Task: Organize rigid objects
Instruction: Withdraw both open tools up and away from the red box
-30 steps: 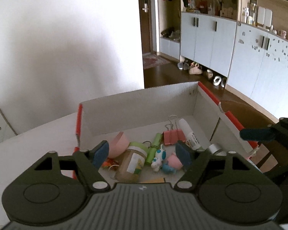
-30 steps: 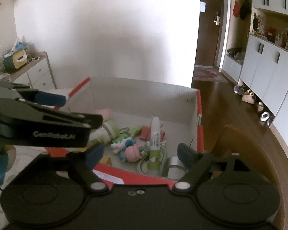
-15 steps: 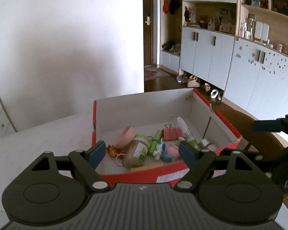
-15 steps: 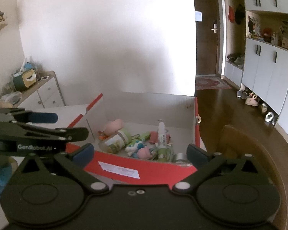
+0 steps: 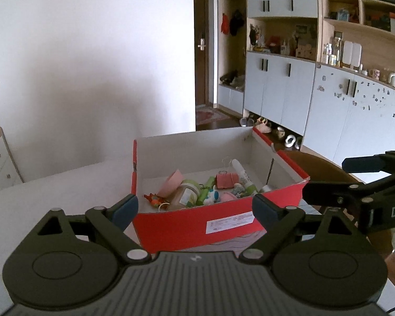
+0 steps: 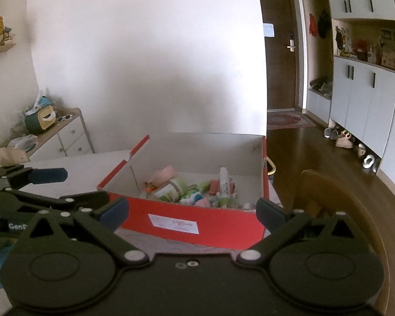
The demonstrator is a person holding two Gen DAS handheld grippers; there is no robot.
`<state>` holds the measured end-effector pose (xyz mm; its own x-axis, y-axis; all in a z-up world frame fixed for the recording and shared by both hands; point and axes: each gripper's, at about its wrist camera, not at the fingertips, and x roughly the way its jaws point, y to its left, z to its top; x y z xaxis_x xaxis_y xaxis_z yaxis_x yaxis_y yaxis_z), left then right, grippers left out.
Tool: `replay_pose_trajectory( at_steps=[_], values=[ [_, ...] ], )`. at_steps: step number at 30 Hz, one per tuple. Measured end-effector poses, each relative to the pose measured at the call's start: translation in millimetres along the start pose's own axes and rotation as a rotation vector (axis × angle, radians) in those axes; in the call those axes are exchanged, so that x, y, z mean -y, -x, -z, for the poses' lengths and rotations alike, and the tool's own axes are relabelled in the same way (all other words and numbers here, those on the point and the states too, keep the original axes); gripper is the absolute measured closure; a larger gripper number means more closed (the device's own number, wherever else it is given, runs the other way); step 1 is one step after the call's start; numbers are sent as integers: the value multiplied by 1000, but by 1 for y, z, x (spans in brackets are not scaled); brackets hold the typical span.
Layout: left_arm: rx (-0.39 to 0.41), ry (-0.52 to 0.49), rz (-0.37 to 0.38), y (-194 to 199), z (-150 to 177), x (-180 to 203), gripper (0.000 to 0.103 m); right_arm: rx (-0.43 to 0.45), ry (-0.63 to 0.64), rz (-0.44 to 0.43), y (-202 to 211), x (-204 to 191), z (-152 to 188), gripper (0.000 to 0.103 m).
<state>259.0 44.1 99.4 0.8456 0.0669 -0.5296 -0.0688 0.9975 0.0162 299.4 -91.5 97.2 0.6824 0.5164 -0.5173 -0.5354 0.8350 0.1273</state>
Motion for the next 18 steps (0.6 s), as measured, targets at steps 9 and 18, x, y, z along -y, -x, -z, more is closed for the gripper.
replay_pose_trajectory(
  at_steps=[9,18],
  values=[
    [33,-14,30,21,6,11,9,-12,-10,-12,14,1,8,0],
    [44,-37,38,28,13,21,9,-9,-20,-8,22,4,13,0]
  ],
)
